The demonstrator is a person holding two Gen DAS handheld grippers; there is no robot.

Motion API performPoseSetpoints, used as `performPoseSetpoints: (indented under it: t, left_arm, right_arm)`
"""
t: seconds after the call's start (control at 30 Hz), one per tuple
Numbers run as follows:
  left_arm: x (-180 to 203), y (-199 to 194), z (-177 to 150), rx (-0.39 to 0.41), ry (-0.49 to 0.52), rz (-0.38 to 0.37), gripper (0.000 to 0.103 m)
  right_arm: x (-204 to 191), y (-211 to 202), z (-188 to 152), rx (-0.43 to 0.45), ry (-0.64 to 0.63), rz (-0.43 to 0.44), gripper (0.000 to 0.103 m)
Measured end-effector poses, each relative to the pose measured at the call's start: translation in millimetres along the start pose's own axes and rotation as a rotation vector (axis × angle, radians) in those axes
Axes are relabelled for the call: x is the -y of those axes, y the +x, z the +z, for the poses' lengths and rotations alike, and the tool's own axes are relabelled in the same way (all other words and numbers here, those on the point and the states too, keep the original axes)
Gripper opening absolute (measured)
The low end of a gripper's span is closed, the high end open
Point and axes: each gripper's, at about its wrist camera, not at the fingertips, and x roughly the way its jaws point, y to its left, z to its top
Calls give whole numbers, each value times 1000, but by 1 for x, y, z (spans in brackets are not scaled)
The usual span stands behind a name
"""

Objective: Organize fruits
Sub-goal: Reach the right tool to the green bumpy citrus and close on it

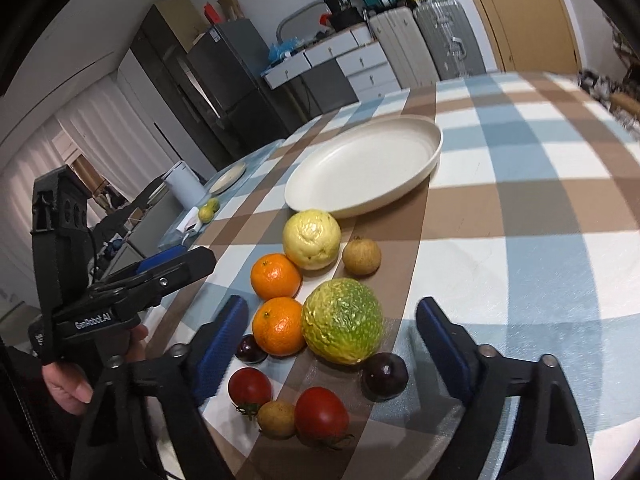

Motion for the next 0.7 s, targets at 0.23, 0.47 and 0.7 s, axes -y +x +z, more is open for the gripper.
performPoseSetpoints:
  t: [0.23, 0.47, 0.7]
  left_arm:
    - [-3, 12, 3, -38, -3, -31, 102]
    - [-4, 28, 8, -68, -5, -74, 102]
    - [1, 43, 11, -103, 9, -97, 102]
  right_arm:
    - [7, 10, 1, -54, 45, 30, 59]
    - [11, 11, -1, -67, 81, 52, 48]
    - [12, -2, 2, -16, 78, 79, 47]
